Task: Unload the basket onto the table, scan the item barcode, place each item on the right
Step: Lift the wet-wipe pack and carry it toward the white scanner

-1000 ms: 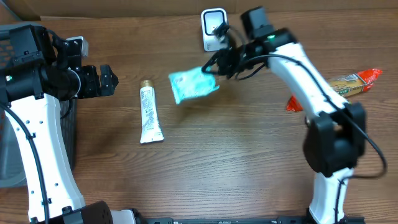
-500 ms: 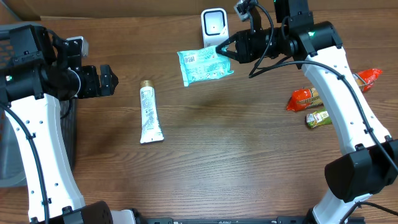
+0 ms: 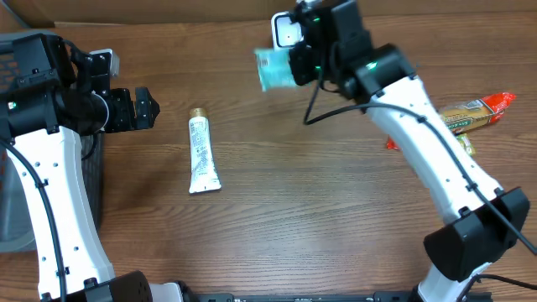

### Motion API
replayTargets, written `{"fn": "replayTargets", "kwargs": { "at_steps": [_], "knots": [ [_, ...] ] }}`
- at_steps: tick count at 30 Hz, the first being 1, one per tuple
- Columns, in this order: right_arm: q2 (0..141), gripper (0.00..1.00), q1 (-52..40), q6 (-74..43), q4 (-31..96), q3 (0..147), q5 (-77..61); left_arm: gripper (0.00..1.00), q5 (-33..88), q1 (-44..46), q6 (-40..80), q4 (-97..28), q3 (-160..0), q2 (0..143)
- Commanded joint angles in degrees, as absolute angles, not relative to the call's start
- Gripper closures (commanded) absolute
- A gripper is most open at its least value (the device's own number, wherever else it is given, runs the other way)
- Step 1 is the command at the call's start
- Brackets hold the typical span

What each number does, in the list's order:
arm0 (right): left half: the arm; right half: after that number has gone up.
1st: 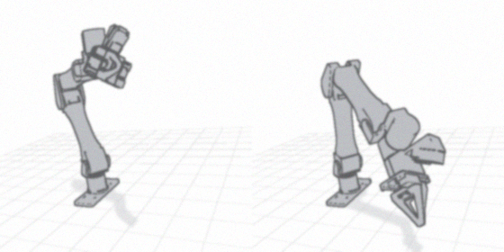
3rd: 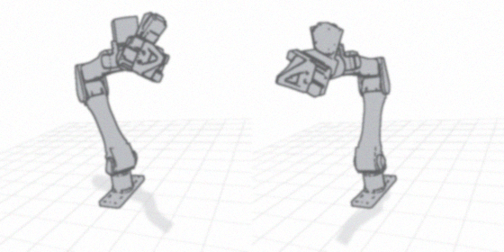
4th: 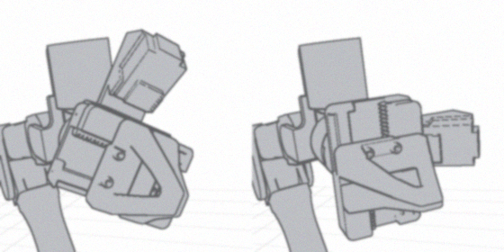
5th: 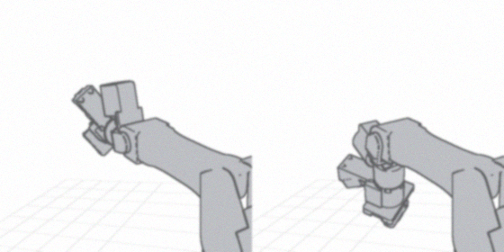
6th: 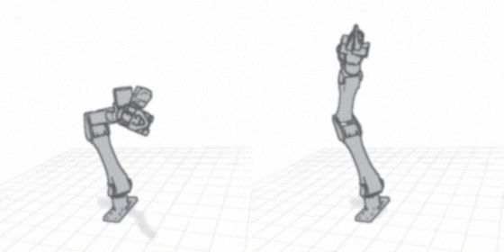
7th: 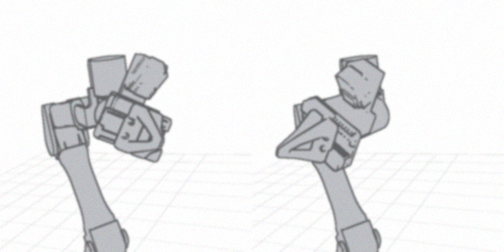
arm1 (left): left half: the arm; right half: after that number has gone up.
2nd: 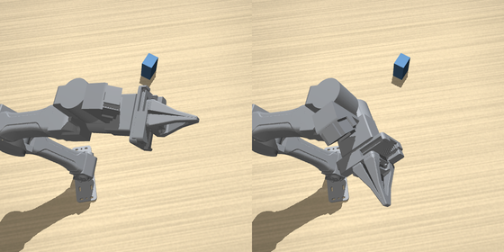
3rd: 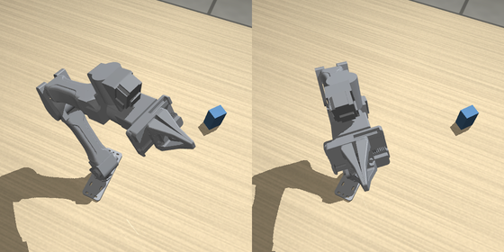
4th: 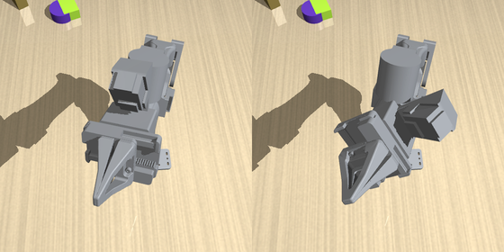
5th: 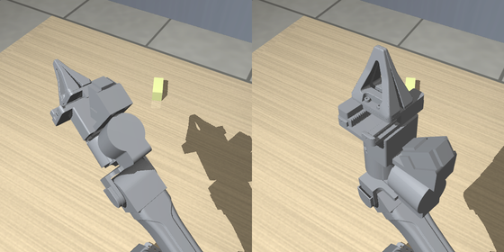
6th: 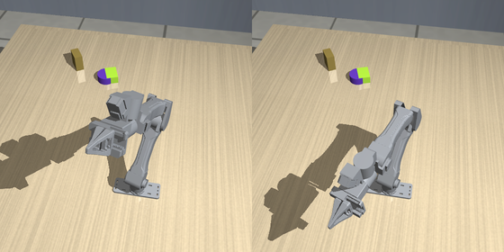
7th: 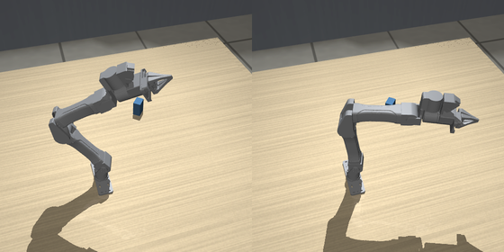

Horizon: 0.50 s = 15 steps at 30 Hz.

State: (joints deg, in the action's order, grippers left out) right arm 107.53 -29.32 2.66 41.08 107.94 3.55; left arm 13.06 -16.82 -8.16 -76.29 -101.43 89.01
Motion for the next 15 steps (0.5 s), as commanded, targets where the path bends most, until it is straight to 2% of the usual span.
{"fn": "replayTargets", "kwargs": {
  "at_steps": [1, 7, 15],
  "knots": [
    [106.7, 0.96, -29.9, 14.9, 35.7, 106.7, 19.9, 0.0, 12.9, -16.8, -9.6, -76.2, -102.0, 89.3],
    [108.2, 0.96, -29.5, 31.4, 22.9, 106.7, 21.6, 0.0, 12.9, -16.8, -9.7, -76.2, -102.0, 89.3],
    [114.8, 0.96, -29.5, 44.8, 7.9, 106.7, 24.9, 0.0, 12.9, -16.8, -9.6, -76.2, -102.0, 89.3]
  ]
}}
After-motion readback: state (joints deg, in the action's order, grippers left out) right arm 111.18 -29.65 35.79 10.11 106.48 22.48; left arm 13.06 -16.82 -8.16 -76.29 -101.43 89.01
